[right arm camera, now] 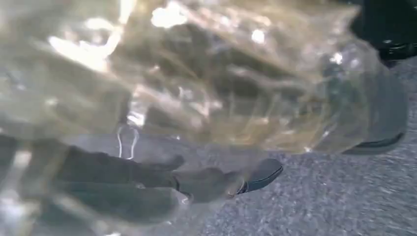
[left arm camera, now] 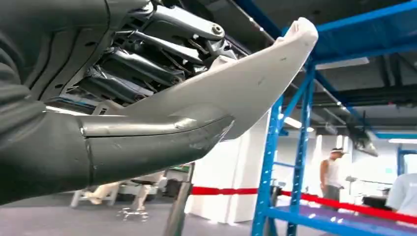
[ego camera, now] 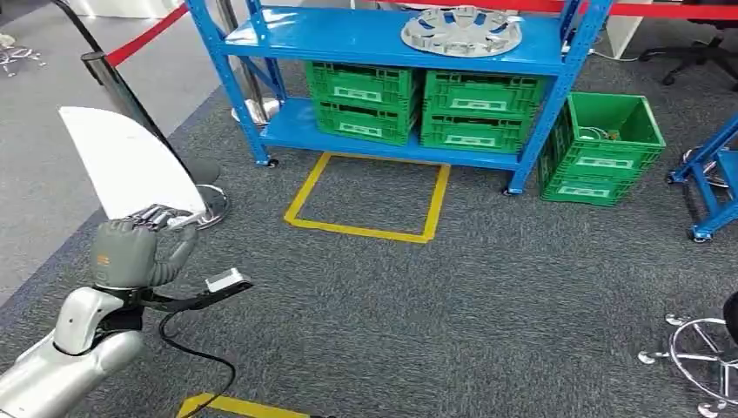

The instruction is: Take the parts from the cabinet and place them on the table.

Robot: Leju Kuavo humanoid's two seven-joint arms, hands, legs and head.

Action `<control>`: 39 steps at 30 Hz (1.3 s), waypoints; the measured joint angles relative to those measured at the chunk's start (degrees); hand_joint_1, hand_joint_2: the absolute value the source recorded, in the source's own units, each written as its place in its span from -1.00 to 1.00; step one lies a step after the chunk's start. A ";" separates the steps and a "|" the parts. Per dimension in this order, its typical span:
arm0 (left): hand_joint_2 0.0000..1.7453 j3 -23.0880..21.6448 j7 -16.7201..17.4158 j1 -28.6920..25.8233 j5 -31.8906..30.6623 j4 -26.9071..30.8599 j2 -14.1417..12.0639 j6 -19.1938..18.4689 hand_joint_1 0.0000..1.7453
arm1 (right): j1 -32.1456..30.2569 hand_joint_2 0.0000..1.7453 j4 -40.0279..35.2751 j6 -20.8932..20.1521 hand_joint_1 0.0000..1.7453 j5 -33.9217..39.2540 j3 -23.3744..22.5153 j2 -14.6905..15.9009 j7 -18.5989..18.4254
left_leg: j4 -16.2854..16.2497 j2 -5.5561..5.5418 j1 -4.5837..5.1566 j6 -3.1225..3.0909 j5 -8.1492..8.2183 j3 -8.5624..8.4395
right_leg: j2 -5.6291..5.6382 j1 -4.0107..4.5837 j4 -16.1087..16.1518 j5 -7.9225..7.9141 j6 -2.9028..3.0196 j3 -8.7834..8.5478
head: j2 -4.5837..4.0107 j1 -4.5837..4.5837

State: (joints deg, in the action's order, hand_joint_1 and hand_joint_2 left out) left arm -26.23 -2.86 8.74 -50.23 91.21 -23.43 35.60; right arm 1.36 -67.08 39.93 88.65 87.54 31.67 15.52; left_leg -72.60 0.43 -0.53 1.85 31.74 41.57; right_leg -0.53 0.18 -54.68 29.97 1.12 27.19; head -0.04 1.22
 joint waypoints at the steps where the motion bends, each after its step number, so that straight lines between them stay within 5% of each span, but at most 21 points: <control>1: 1.00 0.00 -0.04 -0.15 0.05 0.00 0.00 0.00 1.00 | -0.01 -1.00 0.00 0.00 -1.00 0.00 0.00 0.00 0.00 | -1.30 0.00 0.00 -0.08 -0.78 -0.08 | 0.00 0.10 -0.14 -0.39 0.02 0.03 | -0.02 0.00; 2: 1.00 0.00 -0.04 -0.27 0.15 0.00 0.00 0.00 1.00 | -0.02 -1.00 0.00 0.00 -1.00 0.00 0.02 0.00 0.04 | -0.53 -0.03 0.03 -0.35 -2.79 -1.41 | 0.02 0.27 -0.35 -0.87 0.03 0.97 | -0.02 0.02; 4: 1.00 0.07 -0.24 -0.28 0.29 0.00 -0.02 0.00 1.00 | -0.07 -1.00 -0.02 0.00 -1.00 0.00 0.09 0.00 0.24 | 8.28 -0.15 0.40 -1.60 -6.36 -7.48 | 0.10 0.63 -0.74 -1.37 -0.04 1.82 | 0.00 0.00; 6: 1.00 0.24 -0.44 -0.31 0.37 0.04 -0.11 0.07 1.00 | 0.10 -1.00 -0.09 0.00 -1.00 0.00 0.18 -0.07 0.44 | 14.65 -0.05 0.78 -3.05 -5.36 -11.46 | 0.04 0.82 -0.97 -1.74 -0.34 2.36 | 0.00 -0.24; 9: 1.00 0.72 -0.59 -0.18 0.55 0.17 -0.22 0.09 1.00 | 0.26 -1.00 -0.11 0.00 -1.00 0.00 0.48 -0.07 0.57 | 16.00 -0.04 1.25 -3.27 -5.24 -11.48 | -0.11 0.43 -0.87 -2.41 -1.34 2.89 | 0.00 0.00; 11: 1.00 0.79 -0.74 -0.24 0.53 0.24 -0.17 0.09 1.00 | 0.24 -1.00 -0.15 0.00 -1.00 0.00 0.55 0.04 0.61 | 18.19 0.20 0.75 -3.14 -5.75 -12.03 | 0.19 0.60 -1.30 -1.87 -1.95 3.84 | 0.00 -0.22; 12: 1.00 0.81 -0.77 -0.23 0.53 0.26 -0.17 0.09 1.00 | 0.26 -1.00 -0.24 0.02 -1.00 0.00 0.57 0.09 0.63 | 17.92 -0.19 0.72 -2.00 -5.32 -11.74 | 0.26 0.60 0.23 -3.15 -1.13 3.55 | 0.00 -0.57; 13: 1.00 0.83 -0.81 -0.40 0.53 0.26 -0.13 0.09 1.00 | 0.28 -1.00 -0.22 0.00 -1.00 -0.02 0.59 0.24 0.61 | 17.80 -0.24 0.85 -2.11 -5.53 -11.50 | 0.44 0.72 -0.18 -2.34 0.25 3.74 | 0.00 -0.50; 15: 1.00 0.83 -0.89 -0.63 0.53 0.26 -0.09 0.11 1.00 | 0.37 -1.00 -0.24 0.02 -1.00 -0.02 0.59 0.28 0.66 | 17.70 -0.24 0.94 -2.34 -5.65 -11.34 | 0.43 0.55 -0.19 -3.17 -0.93 3.94 | -0.02 -0.59; 18: 1.00 0.87 -0.92 -0.63 0.55 0.26 -0.09 0.15 1.00 | 0.38 -1.00 -0.24 0.00 -1.00 -0.02 0.74 0.28 0.66 | 17.52 -0.23 1.10 -2.67 -6.17 -10.77 | 0.47 0.38 -0.20 -3.76 -1.33 3.83 | 0.00 -0.61; 35: 1.00 0.94 -1.05 -0.65 0.88 0.26 -0.11 0.17 1.00 | 0.61 -1.00 -0.24 0.00 -1.00 -0.66 1.40 0.26 -0.11 | 17.48 -0.23 1.19 -2.71 -6.87 -10.00 | 0.46 0.24 -0.28 -4.38 -1.44 4.68 | 0.00 -0.57; 39: 1.00 1.14 -1.05 -0.55 0.88 0.28 -0.35 0.11 1.00 | 0.80 -1.00 0.15 0.00 -1.00 -4.33 1.42 0.07 -2.32 | 17.44 -0.39 1.40 -3.86 -7.19 -9.57 | 0.20 0.14 -0.09 -4.92 -2.28 4.66 | 0.00 -0.50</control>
State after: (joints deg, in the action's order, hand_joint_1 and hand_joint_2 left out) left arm -25.09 -3.91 8.19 -49.35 91.49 -23.78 35.71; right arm 2.16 -66.93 39.93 84.32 88.96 31.74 13.20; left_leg -55.15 0.04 0.87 -2.02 24.55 32.01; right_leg -0.33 0.32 -54.78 25.05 -1.16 31.85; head -0.04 0.72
